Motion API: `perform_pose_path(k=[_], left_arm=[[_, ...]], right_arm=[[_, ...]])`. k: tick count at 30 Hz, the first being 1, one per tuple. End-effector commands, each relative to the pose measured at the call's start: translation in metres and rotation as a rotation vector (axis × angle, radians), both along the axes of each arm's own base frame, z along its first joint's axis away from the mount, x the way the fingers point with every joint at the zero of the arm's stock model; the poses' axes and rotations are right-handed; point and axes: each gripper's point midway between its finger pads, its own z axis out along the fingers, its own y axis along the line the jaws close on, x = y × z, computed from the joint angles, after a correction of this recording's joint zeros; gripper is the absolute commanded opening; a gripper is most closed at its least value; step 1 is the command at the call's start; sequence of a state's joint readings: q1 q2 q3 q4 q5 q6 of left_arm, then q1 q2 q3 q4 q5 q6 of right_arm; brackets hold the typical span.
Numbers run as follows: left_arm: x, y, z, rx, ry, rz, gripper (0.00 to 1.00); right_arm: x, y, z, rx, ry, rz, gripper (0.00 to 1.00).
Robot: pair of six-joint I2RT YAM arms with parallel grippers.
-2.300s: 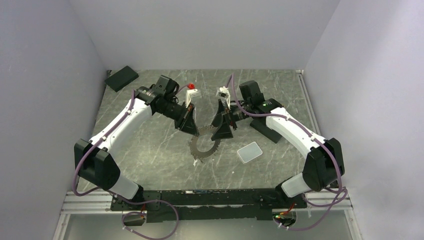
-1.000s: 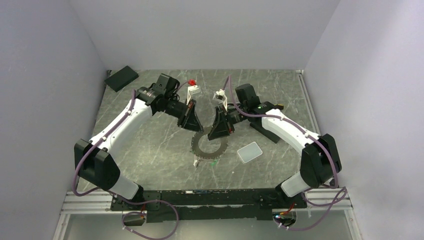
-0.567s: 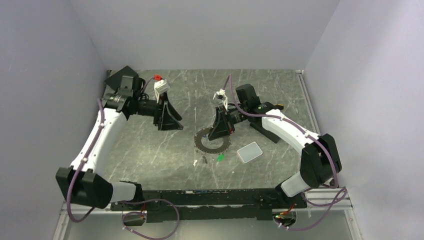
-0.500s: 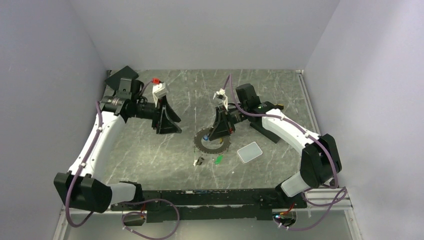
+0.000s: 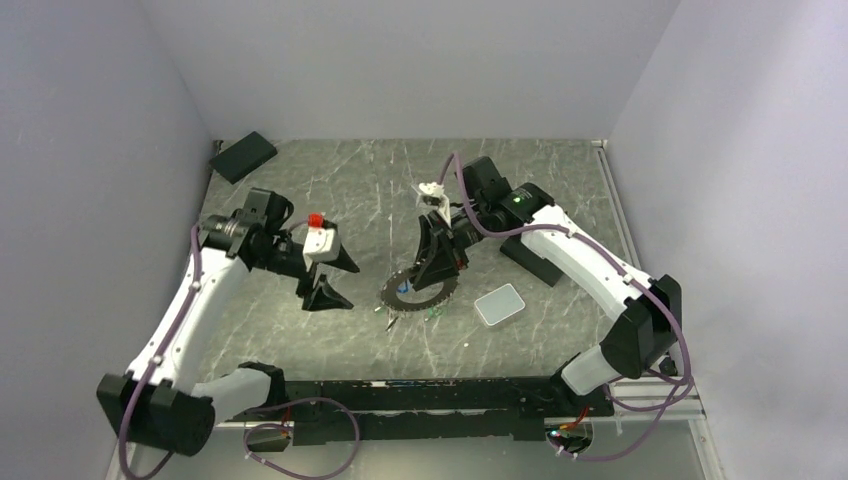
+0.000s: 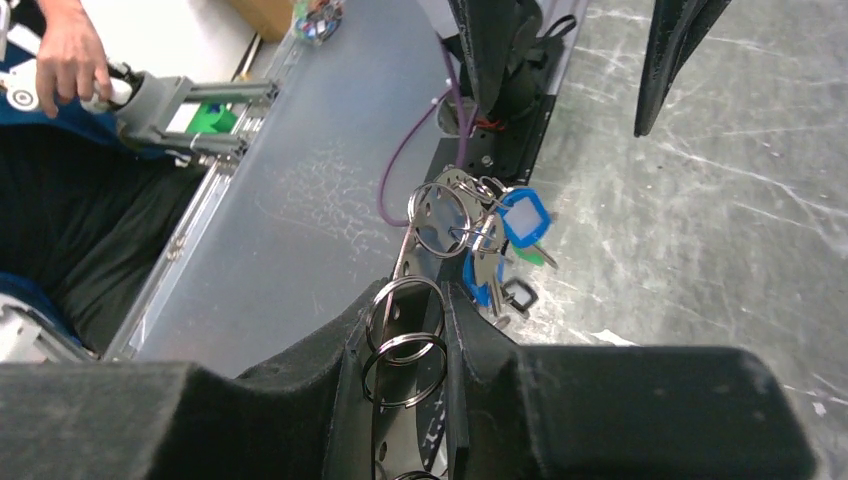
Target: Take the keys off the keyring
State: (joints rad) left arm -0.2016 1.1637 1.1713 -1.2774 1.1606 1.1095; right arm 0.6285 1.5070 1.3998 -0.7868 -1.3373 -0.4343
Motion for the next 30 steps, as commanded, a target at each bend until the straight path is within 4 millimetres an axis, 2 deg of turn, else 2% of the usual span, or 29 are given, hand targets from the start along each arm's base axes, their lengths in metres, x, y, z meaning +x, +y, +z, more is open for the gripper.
perform_pose_path(k=[1, 5, 9, 16, 23, 30], left_arm=[[-0.015, -0.014, 0.011, -0.041, -0.286, -0.136, 0.76], [-0.026, -0.031, 0.007, -0.064, -0.340, -0.190, 0.73], [-0.046, -0.037, -0.006, -0.056, -0.305, -0.267, 0.71], [-0.041, -0.053, -0.014, -0.079, -0.227, -0.233, 0.67], [-0.056, -0.061, -0.032, -0.067, -0.106, -0.230, 0.61], [-0.053, -0.067, -0.039, -0.078, -0.095, -0.207, 0.51]], right_arm=[[-0.025, 0.000, 0.010, 0.036, -0.108, 0.086, 0.00], [-0.040, 0.006, 0.009, 0.019, -0.139, 0.130, 0.00], [-0.045, 0.008, 0.014, 0.022, -0.142, 0.145, 0.00], [-0.048, 0.011, 0.019, 0.024, -0.140, 0.157, 0.00], [-0.044, 0.014, 0.015, 0.007, -0.132, 0.141, 0.00], [-0.044, 0.014, 0.014, 0.005, -0.129, 0.140, 0.00]])
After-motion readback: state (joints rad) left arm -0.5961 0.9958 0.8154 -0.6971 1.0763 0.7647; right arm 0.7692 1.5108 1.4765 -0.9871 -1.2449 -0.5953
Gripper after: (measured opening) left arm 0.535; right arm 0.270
